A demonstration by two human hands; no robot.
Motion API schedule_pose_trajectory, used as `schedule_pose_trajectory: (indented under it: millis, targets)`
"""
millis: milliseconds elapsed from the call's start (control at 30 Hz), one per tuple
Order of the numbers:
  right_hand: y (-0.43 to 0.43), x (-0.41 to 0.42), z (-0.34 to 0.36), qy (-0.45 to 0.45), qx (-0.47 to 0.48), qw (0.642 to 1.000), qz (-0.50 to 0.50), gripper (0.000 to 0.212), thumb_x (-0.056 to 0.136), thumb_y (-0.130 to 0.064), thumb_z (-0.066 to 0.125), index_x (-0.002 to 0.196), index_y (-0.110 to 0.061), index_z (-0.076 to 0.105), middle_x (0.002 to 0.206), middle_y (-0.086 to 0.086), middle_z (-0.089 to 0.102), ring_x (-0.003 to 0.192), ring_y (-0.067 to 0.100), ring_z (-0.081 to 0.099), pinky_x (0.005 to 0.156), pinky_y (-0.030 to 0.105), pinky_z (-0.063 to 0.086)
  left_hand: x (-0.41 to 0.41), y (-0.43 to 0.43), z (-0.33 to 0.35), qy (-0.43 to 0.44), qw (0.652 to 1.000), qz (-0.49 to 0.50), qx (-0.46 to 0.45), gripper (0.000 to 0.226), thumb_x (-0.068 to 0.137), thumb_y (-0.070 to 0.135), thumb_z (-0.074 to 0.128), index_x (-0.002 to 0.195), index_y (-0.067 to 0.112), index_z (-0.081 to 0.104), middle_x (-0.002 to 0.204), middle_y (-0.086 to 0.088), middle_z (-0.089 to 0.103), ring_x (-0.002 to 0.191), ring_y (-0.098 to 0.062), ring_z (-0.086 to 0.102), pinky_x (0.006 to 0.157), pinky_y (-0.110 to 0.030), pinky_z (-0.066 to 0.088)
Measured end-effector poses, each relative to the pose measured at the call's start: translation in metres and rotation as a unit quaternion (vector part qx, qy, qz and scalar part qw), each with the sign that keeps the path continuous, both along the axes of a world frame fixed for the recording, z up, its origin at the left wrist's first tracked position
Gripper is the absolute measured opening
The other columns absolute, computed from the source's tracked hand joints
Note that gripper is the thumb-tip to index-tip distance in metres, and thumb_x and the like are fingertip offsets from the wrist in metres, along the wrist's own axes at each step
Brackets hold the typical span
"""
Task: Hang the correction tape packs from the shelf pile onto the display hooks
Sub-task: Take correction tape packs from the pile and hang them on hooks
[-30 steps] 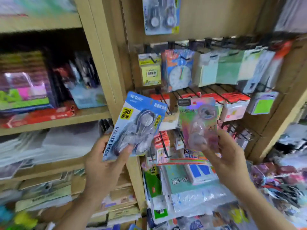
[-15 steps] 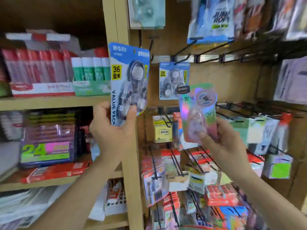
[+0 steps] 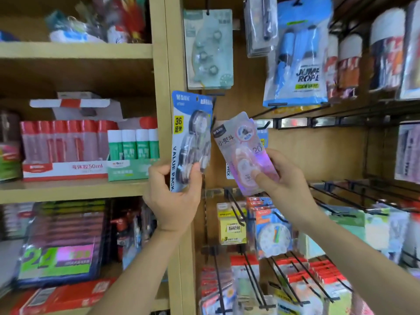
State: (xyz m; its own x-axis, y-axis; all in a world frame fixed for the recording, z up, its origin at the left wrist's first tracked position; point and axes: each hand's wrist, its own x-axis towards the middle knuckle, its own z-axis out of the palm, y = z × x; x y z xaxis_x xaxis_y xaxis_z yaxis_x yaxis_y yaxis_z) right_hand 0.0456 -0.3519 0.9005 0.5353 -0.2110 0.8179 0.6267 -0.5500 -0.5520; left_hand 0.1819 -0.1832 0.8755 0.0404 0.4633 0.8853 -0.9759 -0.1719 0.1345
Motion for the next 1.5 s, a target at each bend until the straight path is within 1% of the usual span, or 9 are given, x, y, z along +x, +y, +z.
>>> schedule_pose_trajectory:
  millis: [133,267,533,667,800,1067,1300,1400,1500]
  targets:
    - [-0.002,0.004,0.001,-0.012,0.003,1.000,0.010,0.027,0.091,-0.013,0.063,0.113,-0.030,0.064,0.106,-0.003,0.071,0.099,0.023,0.070,0.084,0.040,0.058,0.001,0.002,-0.002,-0.006,1.000,-0.011,-0.008,0.036,0.079,0.031,0.081,0.091,0.015,0.051,0.085,0.001,0.061,0.070,-0.013,0.057,0.067,-0.015,0.044]
    - [0.000,0.006,0.008,-0.007,0.028,0.999,0.038,0.031,0.094,-0.003,0.061,0.115,-0.026,0.064,0.104,-0.004,0.073,0.096,0.019,0.072,0.079,0.035,0.060,0.000,0.003,-0.004,0.005,1.000,-0.009,-0.007,0.035,0.080,0.033,0.080,0.089,0.014,0.052,0.081,-0.007,0.065,0.067,-0.020,0.060,0.062,-0.024,0.046]
    - [0.004,0.000,0.015,-0.016,-0.003,0.999,0.027,0.017,0.087,-0.030,0.066,0.104,-0.034,0.067,0.096,-0.008,0.070,0.085,0.006,0.067,0.071,0.019,0.054,-0.007,0.004,-0.002,-0.007,1.000,-0.006,-0.006,0.033,0.080,0.026,0.080,0.091,0.012,0.051,0.084,-0.005,0.063,0.074,-0.002,0.055,0.071,-0.004,0.041]
    - [-0.003,0.009,0.019,0.029,-0.014,0.999,-0.003,0.021,0.093,-0.008,0.063,0.110,-0.019,0.067,0.097,-0.003,0.071,0.090,0.013,0.070,0.074,0.028,0.058,-0.004,0.004,-0.002,0.030,0.999,-0.010,0.002,0.035,0.079,0.028,0.082,0.093,0.021,0.050,0.081,-0.003,0.062,0.067,-0.020,0.059,0.063,-0.024,0.046]
    - [-0.007,0.018,0.023,0.062,-0.006,0.998,0.006,0.024,0.093,-0.007,0.065,0.114,-0.017,0.067,0.105,-0.003,0.072,0.097,0.013,0.071,0.084,0.038,0.060,-0.006,0.008,-0.003,0.046,0.999,-0.008,-0.006,0.035,0.080,0.036,0.080,0.092,0.018,0.053,0.078,0.007,0.058,0.066,-0.002,0.051,0.064,-0.007,0.039]
    - [-0.006,0.029,0.020,0.089,0.064,0.993,0.038,0.024,0.093,-0.004,0.066,0.110,-0.020,0.067,0.100,0.001,0.077,0.094,0.021,0.074,0.081,0.039,0.061,0.000,0.007,-0.009,0.028,0.999,0.013,-0.008,0.036,0.080,0.038,0.079,0.093,0.020,0.050,0.077,0.006,0.058,0.066,-0.003,0.050,0.065,-0.003,0.037]
    - [-0.002,0.021,0.015,0.009,-0.019,0.999,-0.038,0.057,0.095,-0.008,0.061,0.144,-0.034,0.047,0.084,-0.006,0.066,0.072,0.011,0.061,0.068,0.029,0.055,0.002,0.008,-0.011,0.027,0.999,0.011,-0.016,0.037,0.081,0.039,0.080,0.094,0.021,0.051,0.072,0.003,0.059,0.058,-0.016,0.055,0.057,-0.025,0.044]
    - [-0.007,0.023,0.021,0.040,0.000,0.999,0.006,0.048,0.092,-0.024,0.062,0.135,-0.044,0.055,0.126,-0.017,0.065,0.114,0.007,0.062,0.099,0.040,0.053,0.004,0.008,-0.013,0.029,0.999,0.020,-0.024,0.039,0.081,0.040,0.080,0.093,0.019,0.050,0.071,-0.004,0.062,0.057,-0.021,0.057,0.057,-0.026,0.043]
    - [-0.015,0.031,0.026,0.091,0.046,0.995,0.010,0.041,0.089,-0.027,0.064,0.127,-0.044,0.063,0.131,-0.015,0.064,0.122,0.016,0.061,0.101,0.049,0.052,0.003,0.008,-0.014,0.028,0.999,0.013,-0.029,0.039,0.082,0.040,0.080,0.093,0.020,0.049,0.070,-0.003,0.061,0.057,-0.017,0.055,0.059,-0.017,0.041]
